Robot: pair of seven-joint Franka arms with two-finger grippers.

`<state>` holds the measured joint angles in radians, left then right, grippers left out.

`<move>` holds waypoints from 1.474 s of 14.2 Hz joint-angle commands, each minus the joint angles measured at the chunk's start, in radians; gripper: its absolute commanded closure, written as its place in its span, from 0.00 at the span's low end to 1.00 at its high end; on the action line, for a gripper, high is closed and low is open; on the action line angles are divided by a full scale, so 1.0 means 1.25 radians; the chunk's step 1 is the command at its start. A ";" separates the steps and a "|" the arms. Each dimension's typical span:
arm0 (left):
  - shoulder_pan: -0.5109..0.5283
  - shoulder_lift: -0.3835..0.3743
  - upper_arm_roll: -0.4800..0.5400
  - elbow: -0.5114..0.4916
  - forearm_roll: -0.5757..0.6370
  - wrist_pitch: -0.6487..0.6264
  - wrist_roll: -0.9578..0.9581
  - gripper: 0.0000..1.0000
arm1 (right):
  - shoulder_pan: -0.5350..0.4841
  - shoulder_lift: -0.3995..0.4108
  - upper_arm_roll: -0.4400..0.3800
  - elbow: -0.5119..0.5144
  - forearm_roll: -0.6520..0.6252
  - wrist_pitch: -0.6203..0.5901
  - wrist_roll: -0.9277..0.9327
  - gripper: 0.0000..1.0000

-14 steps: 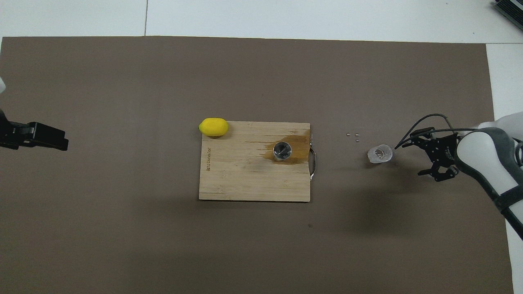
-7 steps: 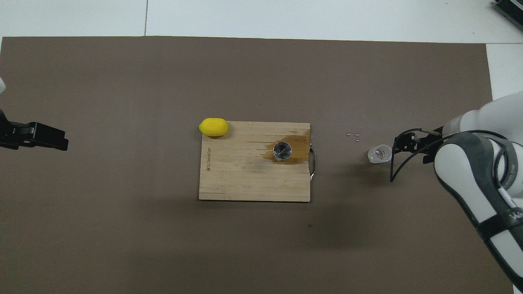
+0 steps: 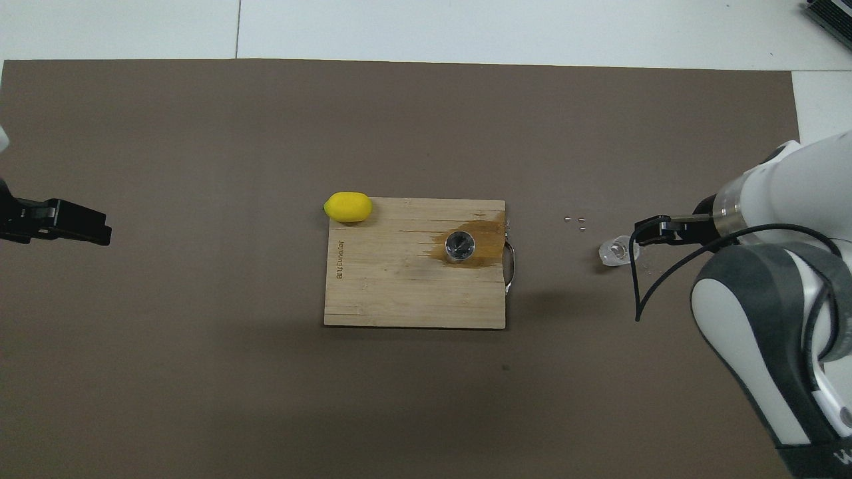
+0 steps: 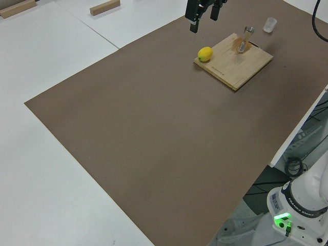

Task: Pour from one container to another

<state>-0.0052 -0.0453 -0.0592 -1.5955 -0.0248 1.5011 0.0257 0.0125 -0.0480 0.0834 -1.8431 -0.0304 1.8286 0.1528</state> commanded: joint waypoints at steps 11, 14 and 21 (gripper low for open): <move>0.003 -0.020 -0.002 -0.022 0.010 0.005 0.002 0.00 | -0.009 0.051 0.002 0.249 -0.021 -0.261 -0.029 0.00; 0.003 -0.020 0.000 -0.022 0.010 0.005 0.002 0.00 | -0.014 0.032 0.001 0.212 -0.010 -0.260 -0.020 0.00; 0.003 -0.020 -0.002 -0.022 0.010 0.005 0.002 0.00 | -0.004 0.027 0.002 0.207 -0.010 -0.243 -0.025 0.00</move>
<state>-0.0052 -0.0453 -0.0593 -1.5955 -0.0248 1.5011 0.0257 0.0112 0.0046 0.0842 -1.5640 -0.0569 1.5104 0.1512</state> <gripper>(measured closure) 0.000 0.000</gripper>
